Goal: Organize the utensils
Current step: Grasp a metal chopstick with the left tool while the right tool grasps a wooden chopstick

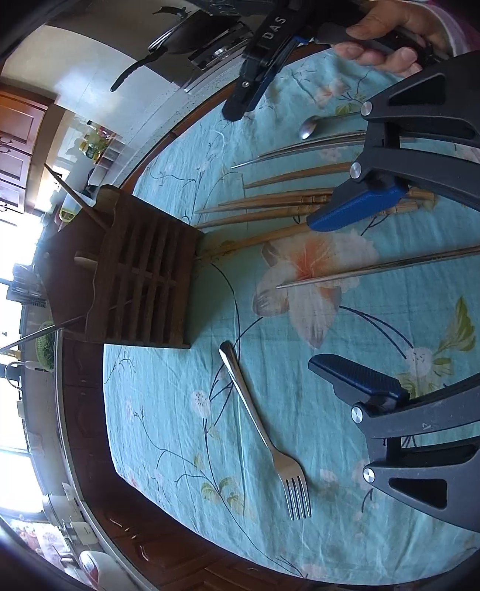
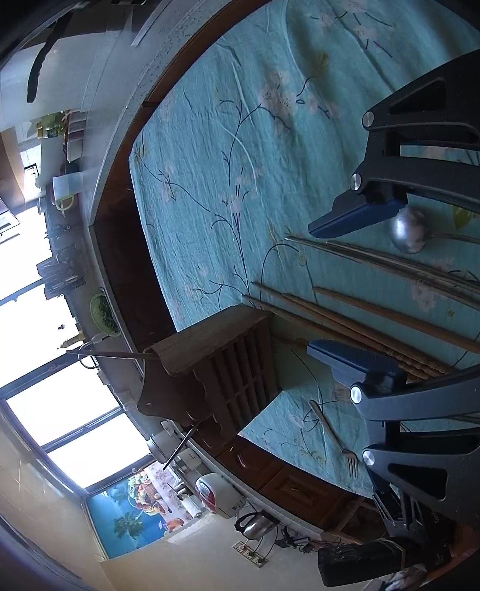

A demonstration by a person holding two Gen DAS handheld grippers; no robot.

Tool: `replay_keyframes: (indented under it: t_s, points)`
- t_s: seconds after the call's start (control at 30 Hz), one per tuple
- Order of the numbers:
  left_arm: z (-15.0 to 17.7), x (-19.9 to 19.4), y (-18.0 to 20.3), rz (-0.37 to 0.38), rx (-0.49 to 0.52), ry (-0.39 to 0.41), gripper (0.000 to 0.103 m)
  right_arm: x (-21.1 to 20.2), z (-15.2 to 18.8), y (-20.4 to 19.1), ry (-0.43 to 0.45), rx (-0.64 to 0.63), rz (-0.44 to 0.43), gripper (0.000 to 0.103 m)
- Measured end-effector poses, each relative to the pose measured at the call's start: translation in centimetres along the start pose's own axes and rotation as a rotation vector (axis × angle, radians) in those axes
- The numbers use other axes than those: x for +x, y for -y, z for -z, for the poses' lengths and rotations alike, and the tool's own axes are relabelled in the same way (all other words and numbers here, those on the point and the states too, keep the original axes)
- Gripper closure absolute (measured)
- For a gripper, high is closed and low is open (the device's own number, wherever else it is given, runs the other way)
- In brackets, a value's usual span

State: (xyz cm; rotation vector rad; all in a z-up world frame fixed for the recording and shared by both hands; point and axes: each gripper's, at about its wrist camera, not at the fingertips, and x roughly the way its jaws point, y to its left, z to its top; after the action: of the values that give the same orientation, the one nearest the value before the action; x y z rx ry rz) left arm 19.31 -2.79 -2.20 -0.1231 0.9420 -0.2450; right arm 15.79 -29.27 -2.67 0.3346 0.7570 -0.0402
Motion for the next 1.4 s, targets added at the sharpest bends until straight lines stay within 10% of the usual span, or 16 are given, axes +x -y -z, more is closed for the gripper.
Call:
replay_keyframes:
  t_s: [0.7,1.0,1.4]
  points:
    - [0.1,4.6,-0.2,-0.004,0.002,-0.062,0.053,13.0,-4.0,-1.5,-0.195,-0.069,0.12,0.09]
    - [-0.4,6.5,2.6,-0.119,0.17,-0.053,0.096,9.7,-1.8,-0.8,-0.191,-0.022,0.018,0.096]
    - [-1.2,0.2,0.1,0.058,0.033,0.05,0.101,-0.5,-1.6,-1.5,-0.056,0.041,-0.158,0.098]
